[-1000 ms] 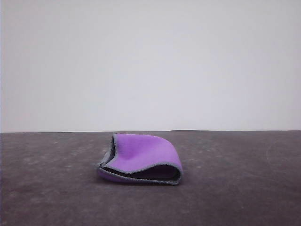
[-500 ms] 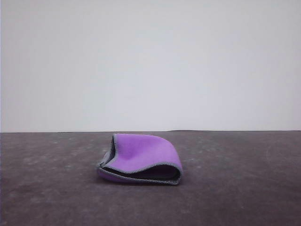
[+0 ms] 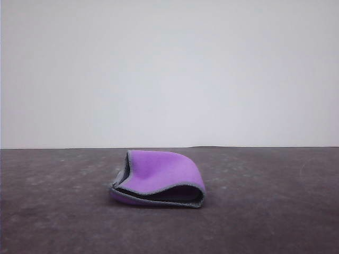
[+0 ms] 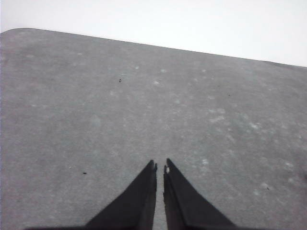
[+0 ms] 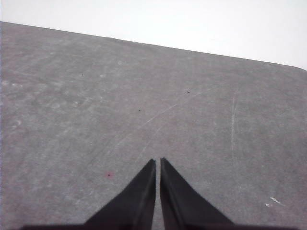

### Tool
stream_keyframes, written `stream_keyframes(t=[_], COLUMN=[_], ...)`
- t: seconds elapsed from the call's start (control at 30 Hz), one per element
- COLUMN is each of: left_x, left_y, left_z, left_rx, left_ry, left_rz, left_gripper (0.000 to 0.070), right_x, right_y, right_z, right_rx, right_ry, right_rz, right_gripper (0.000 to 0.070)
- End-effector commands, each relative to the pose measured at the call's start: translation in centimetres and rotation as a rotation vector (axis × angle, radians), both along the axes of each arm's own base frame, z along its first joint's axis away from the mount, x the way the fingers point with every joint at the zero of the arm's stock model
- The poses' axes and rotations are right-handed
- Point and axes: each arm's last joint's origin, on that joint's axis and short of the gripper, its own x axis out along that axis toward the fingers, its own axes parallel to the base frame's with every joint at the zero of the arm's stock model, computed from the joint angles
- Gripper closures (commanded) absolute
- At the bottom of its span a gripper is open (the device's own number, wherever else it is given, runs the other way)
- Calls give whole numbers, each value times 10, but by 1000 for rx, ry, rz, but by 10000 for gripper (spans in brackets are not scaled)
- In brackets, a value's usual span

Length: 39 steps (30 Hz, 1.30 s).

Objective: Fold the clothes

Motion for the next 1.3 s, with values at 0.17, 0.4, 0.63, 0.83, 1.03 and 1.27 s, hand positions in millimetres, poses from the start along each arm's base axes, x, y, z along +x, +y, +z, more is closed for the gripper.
stream_keyframes(t=[0.17,0.4,0.63,0.83,1.03,1.27], left_x=[1,1,1,1,1,1], left_y=[0,0,0,0,0,0], left_z=[-7,-7,-7,-7,-7,-7], left_rx=[-7,-7,-7,-7,-7,-7], left_ry=[23,23,23,23,23,23], left_rz=[5,5,5,5,5,5], left_gripper=[684,684,684,684,684,684], right_x=[0,0,0,0,0,0], right_y=[0,0,0,0,0,0], right_z=[0,0,0,0,0,0], right_rx=[13,13,13,13,13,13], right_ry=[-8,-8,-8,-8,-8,-8], right_rz=[-1,-1,-1,-1,-1,-1], right_gripper=[690,690,690,690,690,689])
